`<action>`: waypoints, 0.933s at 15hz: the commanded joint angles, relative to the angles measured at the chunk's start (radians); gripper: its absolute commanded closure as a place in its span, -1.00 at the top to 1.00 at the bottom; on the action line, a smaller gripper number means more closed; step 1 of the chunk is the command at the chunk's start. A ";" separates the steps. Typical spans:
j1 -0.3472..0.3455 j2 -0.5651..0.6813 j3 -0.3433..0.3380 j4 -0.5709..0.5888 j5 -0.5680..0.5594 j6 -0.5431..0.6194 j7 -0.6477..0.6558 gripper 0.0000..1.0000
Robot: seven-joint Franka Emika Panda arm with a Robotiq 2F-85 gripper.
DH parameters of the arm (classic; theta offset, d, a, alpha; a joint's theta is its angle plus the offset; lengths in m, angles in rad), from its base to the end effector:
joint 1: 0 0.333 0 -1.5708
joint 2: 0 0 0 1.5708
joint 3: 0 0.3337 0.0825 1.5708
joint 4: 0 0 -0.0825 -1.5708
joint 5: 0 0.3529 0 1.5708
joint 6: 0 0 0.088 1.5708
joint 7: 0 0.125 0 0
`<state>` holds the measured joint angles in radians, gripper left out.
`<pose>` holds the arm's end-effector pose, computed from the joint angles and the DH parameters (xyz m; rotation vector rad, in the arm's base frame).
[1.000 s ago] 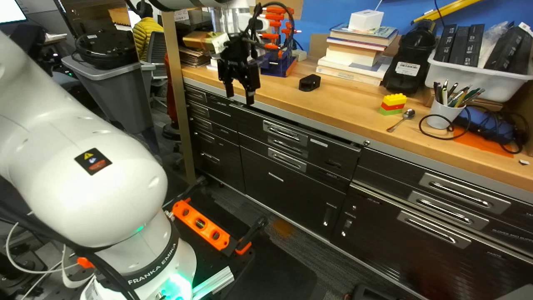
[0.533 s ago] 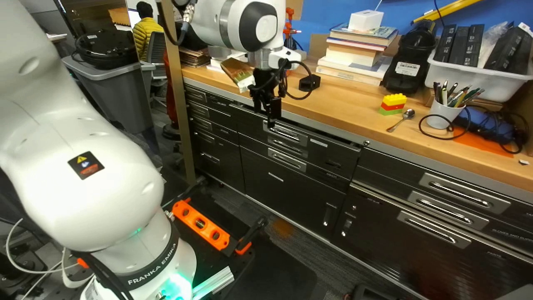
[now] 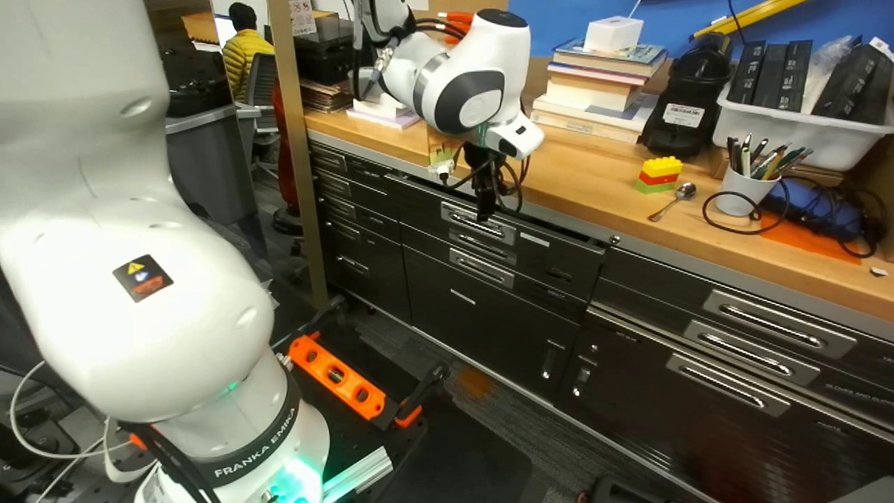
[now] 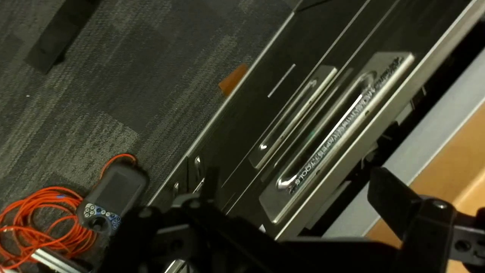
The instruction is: Open the middle topmost drawer and take out two black objects
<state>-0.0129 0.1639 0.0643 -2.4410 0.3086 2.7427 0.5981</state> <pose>0.4901 0.0155 0.2752 -2.7069 1.1844 -0.1194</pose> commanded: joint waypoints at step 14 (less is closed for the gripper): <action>0.050 0.240 0.045 0.060 0.363 0.491 0.084 1.00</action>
<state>0.0026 0.3900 0.1235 -2.3736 0.6520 3.1641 0.6444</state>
